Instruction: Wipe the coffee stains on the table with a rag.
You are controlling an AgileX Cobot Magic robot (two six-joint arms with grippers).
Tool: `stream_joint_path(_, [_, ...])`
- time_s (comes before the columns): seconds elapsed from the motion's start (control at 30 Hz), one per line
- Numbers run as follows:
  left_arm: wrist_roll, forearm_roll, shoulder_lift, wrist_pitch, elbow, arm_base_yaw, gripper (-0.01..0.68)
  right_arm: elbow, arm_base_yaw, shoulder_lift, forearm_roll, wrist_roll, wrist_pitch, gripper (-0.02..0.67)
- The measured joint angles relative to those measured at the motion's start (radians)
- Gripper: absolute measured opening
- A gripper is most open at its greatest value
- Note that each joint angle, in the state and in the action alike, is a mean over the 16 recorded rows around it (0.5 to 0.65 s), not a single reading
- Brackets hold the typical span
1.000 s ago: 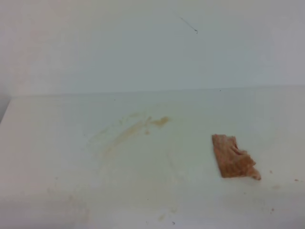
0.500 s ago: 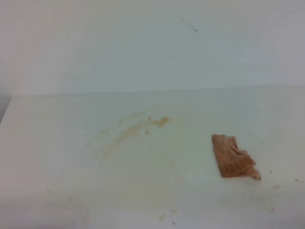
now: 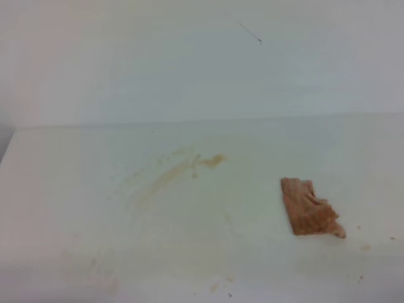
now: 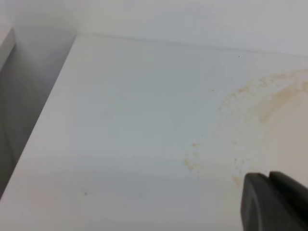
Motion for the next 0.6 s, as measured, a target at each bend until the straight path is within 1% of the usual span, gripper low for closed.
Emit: stream_joint_path(0.6, [0.0,0.0,0.002,0.0,0.02,0.0,-0.003,0.0,0.0,0.0,0.0,0.0,0.0,0.0])
